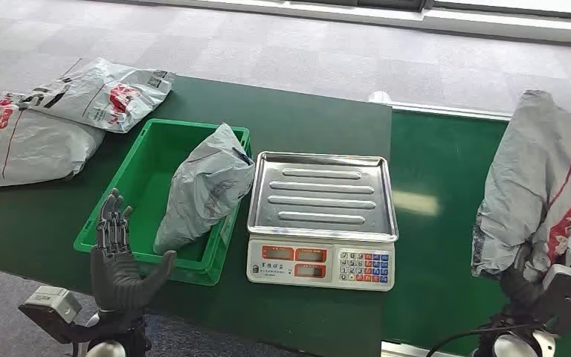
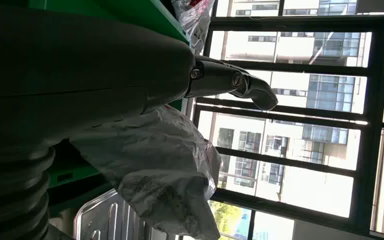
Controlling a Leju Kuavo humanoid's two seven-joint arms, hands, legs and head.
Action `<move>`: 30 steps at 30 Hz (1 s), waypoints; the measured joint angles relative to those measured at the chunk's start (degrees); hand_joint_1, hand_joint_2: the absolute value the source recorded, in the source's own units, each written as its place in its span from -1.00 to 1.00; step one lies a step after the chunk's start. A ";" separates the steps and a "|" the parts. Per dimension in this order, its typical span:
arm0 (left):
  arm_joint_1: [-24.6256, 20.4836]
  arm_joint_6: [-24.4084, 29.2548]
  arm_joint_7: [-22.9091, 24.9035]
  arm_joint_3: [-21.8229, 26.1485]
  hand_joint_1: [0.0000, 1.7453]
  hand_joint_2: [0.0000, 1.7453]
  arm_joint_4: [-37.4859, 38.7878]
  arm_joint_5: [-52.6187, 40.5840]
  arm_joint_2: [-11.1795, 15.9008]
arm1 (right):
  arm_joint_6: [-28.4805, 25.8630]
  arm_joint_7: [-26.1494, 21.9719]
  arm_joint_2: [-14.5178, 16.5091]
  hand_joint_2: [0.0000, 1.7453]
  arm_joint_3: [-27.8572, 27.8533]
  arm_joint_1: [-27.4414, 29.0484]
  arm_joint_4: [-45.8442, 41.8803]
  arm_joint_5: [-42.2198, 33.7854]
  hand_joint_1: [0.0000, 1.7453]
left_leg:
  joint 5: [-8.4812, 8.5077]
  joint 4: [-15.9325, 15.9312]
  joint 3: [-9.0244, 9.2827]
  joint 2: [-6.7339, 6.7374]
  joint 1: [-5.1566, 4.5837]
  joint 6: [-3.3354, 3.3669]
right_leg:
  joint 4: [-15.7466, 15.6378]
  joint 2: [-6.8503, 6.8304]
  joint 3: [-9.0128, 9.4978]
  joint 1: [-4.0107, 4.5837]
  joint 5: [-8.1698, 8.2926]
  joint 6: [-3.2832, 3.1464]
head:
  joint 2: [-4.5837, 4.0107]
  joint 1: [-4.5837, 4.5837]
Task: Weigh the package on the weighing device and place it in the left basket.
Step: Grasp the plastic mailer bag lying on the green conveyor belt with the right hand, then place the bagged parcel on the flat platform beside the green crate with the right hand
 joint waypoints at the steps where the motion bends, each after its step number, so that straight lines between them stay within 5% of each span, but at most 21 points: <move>1: -0.04 0.01 -0.05 0.00 -1.00 1.00 0.07 0.08 0.00 | -0.64 -1.13 0.15 1.00 -0.04 0.09 -0.79 -0.25 1.00 | 0.00 0.00 0.00 0.00 0.00 0.00 | 0.00 0.00 0.00 0.00 0.00 0.00 | 0.00 0.00; 6: -0.20 0.09 -1.15 -0.19 -1.00 1.00 0.77 0.41 -0.10 | -1.99 -4.65 0.94 1.00 1.37 0.43 -8.77 1.64 1.00 | 0.00 -0.02 -0.08 0.05 0.01 -0.03 | 0.01 0.04 0.08 0.01 0.01 -0.01 | 0.00 0.00; 11: -1.46 -0.39 -2.32 -0.90 -1.00 1.00 1.41 -0.04 -0.10 | 21.81 15.64 -1.45 1.00 13.01 -4.85 -8.16 18.41 1.00 | -0.08 -0.05 -0.08 0.58 0.03 -0.13 | 0.00 0.60 0.08 0.02 0.08 -0.03 | 0.00 -0.01; 13: -2.29 -0.67 -2.28 -1.15 -1.00 1.00 1.68 -0.33 -0.10 | 26.85 18.75 -2.20 1.00 18.09 -8.04 -4.97 21.55 1.00 | 0.14 -0.02 0.11 0.44 0.02 -0.02 | 0.00 0.47 0.05 0.02 0.19 0.05 | 0.00 -0.02; 18: -2.70 -0.81 -2.10 -1.33 -1.00 1.00 2.16 -0.50 -0.08 | 26.91 19.84 -3.54 1.00 24.22 -11.87 -0.62 22.95 1.00 | 0.36 -0.01 -0.01 -0.21 0.06 -0.08 | 0.01 -0.08 0.10 0.06 0.23 0.07 | 0.00 -0.01; 23: -4.45 -1.02 -1.43 -1.61 -1.00 1.00 2.71 -0.68 0.03 | 37.98 21.24 -4.29 1.00 31.20 -20.60 10.46 25.50 1.00 | 0.23 -0.03 -0.43 0.30 0.06 -0.11 | 0.02 0.29 -0.04 0.06 0.31 -0.04 | 0.00 0.00; 28: -5.30 -0.69 -1.03 -1.82 -1.00 1.00 2.85 -0.80 0.04 | 38.80 20.80 -3.87 1.00 33.78 -24.15 15.25 26.05 1.00 | 0.23 -0.02 -0.27 0.35 0.06 -0.12 | 0.02 0.32 -0.06 0.06 0.32 -0.06 | 0.00 0.00; 30: -6.14 0.03 -0.18 -1.84 -1.00 1.00 2.87 -1.00 0.13 | 37.87 21.51 -2.37 1.00 39.30 -30.62 25.18 27.43 0.00 | 0.41 -0.02 -0.15 0.19 0.12 -0.16 | 0.03 0.22 -0.09 0.11 0.42 -0.07 | 0.00 -0.01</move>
